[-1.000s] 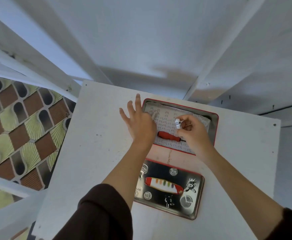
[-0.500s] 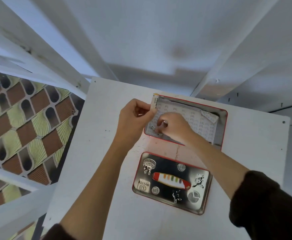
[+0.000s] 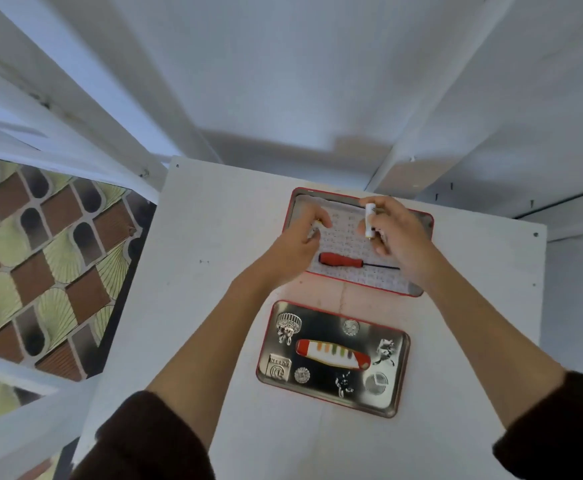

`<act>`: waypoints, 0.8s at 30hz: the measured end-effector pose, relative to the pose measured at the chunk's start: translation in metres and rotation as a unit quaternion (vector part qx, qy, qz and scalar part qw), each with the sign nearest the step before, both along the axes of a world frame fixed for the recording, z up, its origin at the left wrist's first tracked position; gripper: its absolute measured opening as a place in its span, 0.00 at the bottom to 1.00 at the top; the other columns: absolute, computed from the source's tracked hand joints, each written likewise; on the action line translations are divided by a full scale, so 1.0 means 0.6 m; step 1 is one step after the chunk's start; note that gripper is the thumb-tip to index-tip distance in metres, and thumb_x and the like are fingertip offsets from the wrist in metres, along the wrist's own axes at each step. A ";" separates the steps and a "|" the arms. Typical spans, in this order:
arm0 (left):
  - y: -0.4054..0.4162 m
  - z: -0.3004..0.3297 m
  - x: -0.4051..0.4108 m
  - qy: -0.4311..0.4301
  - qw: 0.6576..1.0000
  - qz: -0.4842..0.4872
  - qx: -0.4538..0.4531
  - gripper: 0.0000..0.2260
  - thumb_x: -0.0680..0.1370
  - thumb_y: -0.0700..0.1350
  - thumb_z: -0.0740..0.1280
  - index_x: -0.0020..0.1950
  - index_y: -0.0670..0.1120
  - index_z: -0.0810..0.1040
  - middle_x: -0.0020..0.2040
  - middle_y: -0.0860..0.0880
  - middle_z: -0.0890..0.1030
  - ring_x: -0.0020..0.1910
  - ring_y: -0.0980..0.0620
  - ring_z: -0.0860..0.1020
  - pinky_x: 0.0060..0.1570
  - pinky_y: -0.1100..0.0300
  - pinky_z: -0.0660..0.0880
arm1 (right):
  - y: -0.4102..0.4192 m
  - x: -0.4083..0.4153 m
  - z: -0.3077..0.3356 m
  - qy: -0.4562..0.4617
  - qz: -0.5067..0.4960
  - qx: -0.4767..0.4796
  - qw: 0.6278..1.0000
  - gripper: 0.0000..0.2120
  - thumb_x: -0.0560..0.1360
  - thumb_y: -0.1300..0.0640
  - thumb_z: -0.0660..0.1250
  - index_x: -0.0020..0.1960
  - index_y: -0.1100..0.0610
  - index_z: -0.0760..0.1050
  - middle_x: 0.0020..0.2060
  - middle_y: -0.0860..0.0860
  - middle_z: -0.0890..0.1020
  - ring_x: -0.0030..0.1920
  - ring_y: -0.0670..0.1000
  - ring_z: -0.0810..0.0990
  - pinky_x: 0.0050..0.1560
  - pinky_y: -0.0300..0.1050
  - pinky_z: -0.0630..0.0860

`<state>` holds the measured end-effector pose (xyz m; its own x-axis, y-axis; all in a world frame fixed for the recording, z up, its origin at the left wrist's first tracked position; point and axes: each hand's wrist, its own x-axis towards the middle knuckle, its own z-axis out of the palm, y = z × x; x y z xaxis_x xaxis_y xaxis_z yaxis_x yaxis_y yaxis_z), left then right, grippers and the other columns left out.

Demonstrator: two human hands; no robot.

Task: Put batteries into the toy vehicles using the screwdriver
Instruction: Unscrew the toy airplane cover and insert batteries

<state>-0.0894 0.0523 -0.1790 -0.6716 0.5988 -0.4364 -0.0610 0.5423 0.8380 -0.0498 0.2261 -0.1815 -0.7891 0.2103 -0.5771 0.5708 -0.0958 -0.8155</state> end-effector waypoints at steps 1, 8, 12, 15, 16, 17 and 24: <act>0.012 -0.013 -0.001 0.014 0.999 -0.025 -0.031 0.14 0.82 0.34 0.50 0.50 0.53 0.65 0.62 0.48 0.69 0.58 0.50 0.68 0.59 0.53 0.74 | 0.009 0.005 0.008 0.001 -0.039 -0.055 0.998 0.11 0.78 0.66 0.54 0.56 0.58 0.72 0.33 0.54 0.77 0.21 0.46 0.64 0.21 0.36 0.61; 0.061 -0.072 -0.016 0.134 0.924 -0.231 -0.273 0.12 0.78 0.48 0.67 0.58 0.48 0.70 0.52 0.47 0.65 0.55 0.48 0.65 0.58 0.52 0.72 | 0.033 0.048 0.031 0.030 -0.076 -0.150 0.985 0.10 0.79 0.66 0.53 0.57 0.62 0.70 0.33 0.56 0.77 0.21 0.48 0.65 0.21 0.37 0.62; 0.071 -0.076 -0.015 0.217 0.890 -0.275 -0.293 0.09 0.77 0.49 0.67 0.53 0.47 0.72 0.49 0.47 0.67 0.51 0.49 0.67 0.49 0.55 0.71 | 0.036 0.066 0.028 0.018 -0.095 -0.144 0.985 0.11 0.79 0.64 0.54 0.59 0.62 0.70 0.35 0.56 0.77 0.22 0.47 0.65 0.22 0.37 0.63; 0.074 -0.064 -0.018 0.231 0.883 -0.293 -0.284 0.06 0.78 0.47 0.66 0.48 0.48 0.69 0.46 0.47 0.70 0.47 0.49 0.68 0.42 0.58 0.66 | 0.035 0.073 0.031 0.010 -0.106 -0.146 0.984 0.11 0.79 0.65 0.55 0.59 0.62 0.71 0.35 0.55 0.79 0.22 0.47 0.64 0.21 0.36 0.63; 0.072 -0.058 -0.020 0.224 0.888 -0.287 -0.280 0.06 0.78 0.47 0.65 0.48 0.48 0.69 0.45 0.48 0.71 0.46 0.49 0.69 0.41 0.58 0.66 | 0.034 0.075 0.034 0.008 -0.107 -0.143 0.984 0.11 0.79 0.64 0.55 0.58 0.61 0.71 0.35 0.55 0.79 0.22 0.47 0.64 0.21 0.36 0.63; 0.069 -0.051 -0.022 0.218 0.895 -0.275 -0.276 0.06 0.79 0.47 0.65 0.48 0.47 0.69 0.45 0.48 0.72 0.45 0.49 0.70 0.39 0.59 0.66 | 0.033 0.077 0.037 0.007 -0.108 -0.139 0.984 0.10 0.79 0.64 0.56 0.58 0.61 0.71 0.35 0.55 0.80 0.22 0.47 0.63 0.21 0.36 0.62; 0.009 0.047 -0.014 0.203 0.936 -0.174 -0.227 0.06 0.78 0.48 0.66 0.48 0.49 0.71 0.51 0.48 0.78 0.38 0.52 0.73 0.40 0.61 0.70 | 0.001 0.089 0.107 0.012 -0.127 -0.115 0.985 0.06 0.77 0.63 0.59 0.49 0.60 0.75 0.36 0.55 0.81 0.22 0.46 0.62 0.20 0.34 0.60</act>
